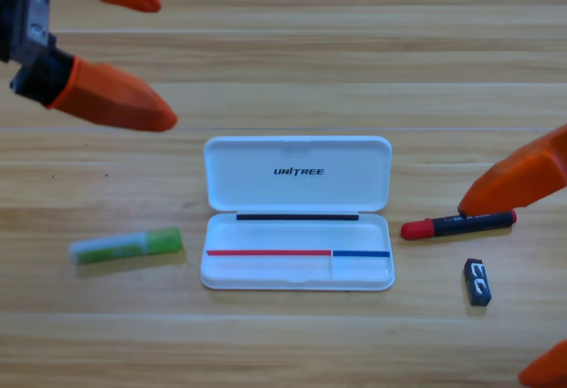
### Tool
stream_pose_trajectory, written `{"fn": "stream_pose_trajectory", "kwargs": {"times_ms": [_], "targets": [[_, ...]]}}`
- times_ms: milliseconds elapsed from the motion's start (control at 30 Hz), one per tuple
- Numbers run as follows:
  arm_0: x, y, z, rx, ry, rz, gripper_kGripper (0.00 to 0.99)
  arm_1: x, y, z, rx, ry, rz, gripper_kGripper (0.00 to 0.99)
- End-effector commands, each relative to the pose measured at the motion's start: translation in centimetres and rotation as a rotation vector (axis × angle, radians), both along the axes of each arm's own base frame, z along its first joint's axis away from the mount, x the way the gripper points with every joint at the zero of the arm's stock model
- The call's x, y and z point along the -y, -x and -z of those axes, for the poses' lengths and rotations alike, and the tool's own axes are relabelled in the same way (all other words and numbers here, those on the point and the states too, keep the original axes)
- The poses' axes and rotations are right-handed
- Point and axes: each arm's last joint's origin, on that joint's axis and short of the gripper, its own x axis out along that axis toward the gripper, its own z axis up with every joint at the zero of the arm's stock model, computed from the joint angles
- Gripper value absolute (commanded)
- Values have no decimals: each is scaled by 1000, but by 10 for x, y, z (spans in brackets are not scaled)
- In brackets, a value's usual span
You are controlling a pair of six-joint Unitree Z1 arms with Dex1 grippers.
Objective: Clean up eraser and pencils
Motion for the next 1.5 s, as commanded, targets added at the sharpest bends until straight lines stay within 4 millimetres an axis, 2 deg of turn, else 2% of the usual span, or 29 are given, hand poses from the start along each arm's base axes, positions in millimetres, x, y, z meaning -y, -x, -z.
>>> {"fn": "stream_pose_trajectory", "kwargs": {"times_ms": [33, 233, 500, 600, 700, 833, 1067, 1167, 1300, 1500], "targets": [[3, 5, 18, -95, -22, 21, 980, -2, 3, 12, -36, 45, -5, 986], [-3, 11, 23, -134, -12, 33, 980, 7, 2, 5, -42, 17, 45, 988], [-12, 17, 19, -100, -41, 28, 990, 45, -7, -4, -95, -15, 299, 986], [-14, 16, 17, -79, -73, 24, 990, 51, -17, 3, -119, 37, 431, 983], [-9, 10, 17, -76, -158, 41, 990, 46, -33, 21, -151, 127, 515, 973], [0, -3, 27, -72, -233, 32, 990, 41, -52, 37, -202, 219, 678, 951], [-1, -50, 48, -19, -400, -18, 973, 15, -104, 76, -474, 372, 914, 950], [-1, -75, 68, -24, -491, -11, 937, 0, -125, 96, -523, 454, 934, 948], [2, -103, 101, -73, -579, -7, 907, -10, -144, 119, -523, 543, 1027, 951], [13, -126, 140, -146, -651, 0, 914, -15, -157, 145, -594, 616, 1219, 985]]}}
